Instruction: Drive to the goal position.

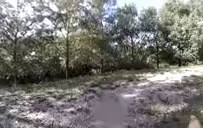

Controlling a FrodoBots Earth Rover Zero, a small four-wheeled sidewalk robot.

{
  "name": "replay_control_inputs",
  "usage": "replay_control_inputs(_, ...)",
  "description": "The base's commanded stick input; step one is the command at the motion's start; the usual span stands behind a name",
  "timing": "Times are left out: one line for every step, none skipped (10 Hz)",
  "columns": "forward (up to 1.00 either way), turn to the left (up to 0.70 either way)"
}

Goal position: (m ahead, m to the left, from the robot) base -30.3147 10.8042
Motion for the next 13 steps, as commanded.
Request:
replay_control_inputs(0.49, 0.00)
replay_control_inputs(0.49, 0.00)
replay_control_inputs(0.49, 0.00)
replay_control_inputs(0.49, 0.00)
replay_control_inputs(0.49, 0.00)
replay_control_inputs(0.49, 0.00)
replay_control_inputs(0.49, 0.01)
replay_control_inputs(0.48, 0.48)
replay_control_inputs(0.48, 0.48)
replay_control_inputs(0.48, 0.48)
replay_control_inputs(0.48, 0.48)
replay_control_inputs(0.48, 0.48)
replay_control_inputs(0.48, 0.48)
